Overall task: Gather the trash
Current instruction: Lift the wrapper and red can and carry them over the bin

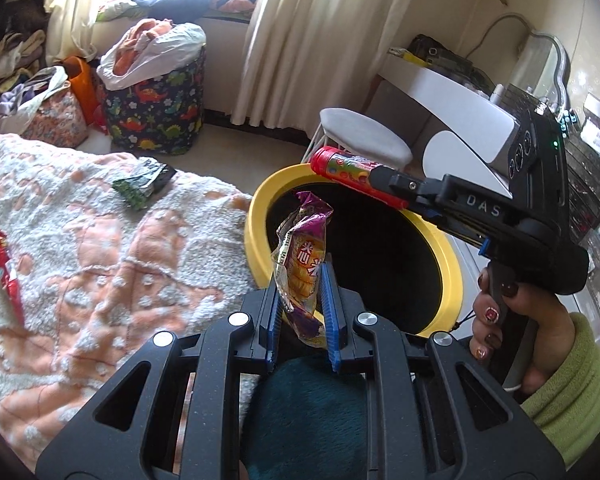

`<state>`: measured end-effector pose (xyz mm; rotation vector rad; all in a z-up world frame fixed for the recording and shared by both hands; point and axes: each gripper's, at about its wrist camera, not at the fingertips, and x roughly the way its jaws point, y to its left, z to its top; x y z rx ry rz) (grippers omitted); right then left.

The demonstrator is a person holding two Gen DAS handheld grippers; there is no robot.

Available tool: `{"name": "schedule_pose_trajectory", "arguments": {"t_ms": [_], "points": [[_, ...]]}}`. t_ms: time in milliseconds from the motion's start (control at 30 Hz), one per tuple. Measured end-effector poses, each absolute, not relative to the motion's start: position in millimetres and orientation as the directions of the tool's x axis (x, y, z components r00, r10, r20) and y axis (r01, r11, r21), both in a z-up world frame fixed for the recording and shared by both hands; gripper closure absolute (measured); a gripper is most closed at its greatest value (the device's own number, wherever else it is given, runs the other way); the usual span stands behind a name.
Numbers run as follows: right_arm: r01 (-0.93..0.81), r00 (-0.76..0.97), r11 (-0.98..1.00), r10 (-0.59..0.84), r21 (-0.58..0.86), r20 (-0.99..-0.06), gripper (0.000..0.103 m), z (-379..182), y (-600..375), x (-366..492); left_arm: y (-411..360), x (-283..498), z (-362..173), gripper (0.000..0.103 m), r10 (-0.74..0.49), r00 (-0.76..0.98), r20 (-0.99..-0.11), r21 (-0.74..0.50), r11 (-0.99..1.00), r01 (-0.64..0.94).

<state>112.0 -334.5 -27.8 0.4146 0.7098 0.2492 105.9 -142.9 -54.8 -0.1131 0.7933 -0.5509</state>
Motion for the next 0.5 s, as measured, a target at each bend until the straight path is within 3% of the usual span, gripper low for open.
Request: {"name": "schedule_pose_trajectory", "arguments": {"t_ms": [500], "points": [[0.043,0.735,0.892,0.277,0.45,-0.619,0.072,-39.8,-381.2,112.5,-184.8,110.7,-61.0,0.09,-0.525,0.522,-0.672,-0.269,0.831,0.487]]}}
